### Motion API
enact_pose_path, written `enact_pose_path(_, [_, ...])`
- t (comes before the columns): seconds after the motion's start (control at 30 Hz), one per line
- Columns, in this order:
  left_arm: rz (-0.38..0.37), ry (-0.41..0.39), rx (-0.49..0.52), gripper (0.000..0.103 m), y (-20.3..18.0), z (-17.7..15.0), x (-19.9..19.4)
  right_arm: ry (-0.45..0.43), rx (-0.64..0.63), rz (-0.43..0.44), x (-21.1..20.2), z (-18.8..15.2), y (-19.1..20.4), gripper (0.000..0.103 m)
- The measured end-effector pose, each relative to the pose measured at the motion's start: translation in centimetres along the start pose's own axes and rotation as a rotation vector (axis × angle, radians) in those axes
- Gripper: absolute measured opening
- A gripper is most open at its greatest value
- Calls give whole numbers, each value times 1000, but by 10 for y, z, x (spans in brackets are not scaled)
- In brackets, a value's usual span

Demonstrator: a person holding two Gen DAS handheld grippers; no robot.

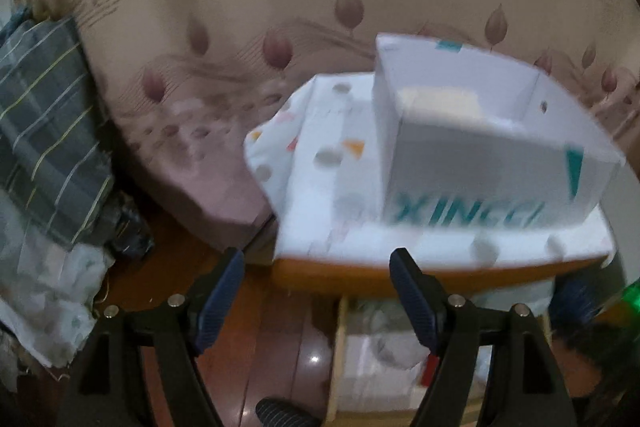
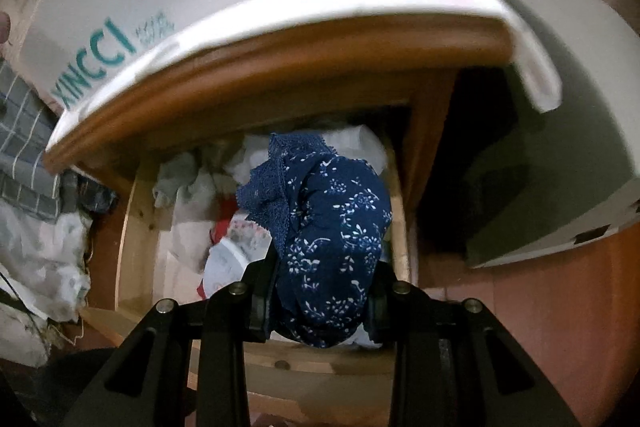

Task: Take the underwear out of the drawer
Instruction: 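Carry the dark blue underwear with the right tool into the white box and release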

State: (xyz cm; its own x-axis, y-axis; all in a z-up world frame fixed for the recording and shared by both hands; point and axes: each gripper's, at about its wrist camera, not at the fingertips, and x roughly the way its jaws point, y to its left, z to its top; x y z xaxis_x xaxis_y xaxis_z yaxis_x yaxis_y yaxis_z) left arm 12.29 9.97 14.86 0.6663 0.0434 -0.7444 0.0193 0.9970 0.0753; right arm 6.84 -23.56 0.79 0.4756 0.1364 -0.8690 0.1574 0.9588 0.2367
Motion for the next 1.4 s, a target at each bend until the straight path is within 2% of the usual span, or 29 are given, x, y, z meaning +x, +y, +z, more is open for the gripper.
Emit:
enact_pose_path(0.17, [43,62,-47,77,4,-42,31,-36,1,-16,-39,21,-5,30])
enact_pose_path(0.33, [61,95,-93,77,-1,-67,58,-126,-62,-59,-98,59,1,30])
enact_pose_path(0.47, [46,121,-183,77,14,-77,71,-183,-90,-64,-134,94,11,30])
enact_pose_path(0.63, [170,96,-239,77,32,-79,73,-235,-127,-36,-163,137,38,30])
enact_pose_path(0.7, [168,86,-266,77,37,-80,70,-244,-147,-21,-167,151,50,30])
enact_pose_path(0.83, [185,95,-263,77,39,-77,72,-234,-202,-14,-158,179,81,30])
enact_pose_path(0.97, [196,110,-274,77,42,-76,74,-166,-214,-20,-129,197,102,30])
enact_pose_path(1.03, [196,106,-268,77,42,-76,73,-125,-237,-57,-109,203,111,30])
enact_pose_path(1.2, [199,102,-245,77,38,-77,73,-32,-234,-127,-63,211,116,32])
enact_pose_path(1.27, [195,103,-245,77,37,-77,73,4,-229,-128,-50,212,114,33])
enact_pose_path(1.4, [186,111,-255,77,39,-76,75,40,-236,-167,-30,215,115,37])
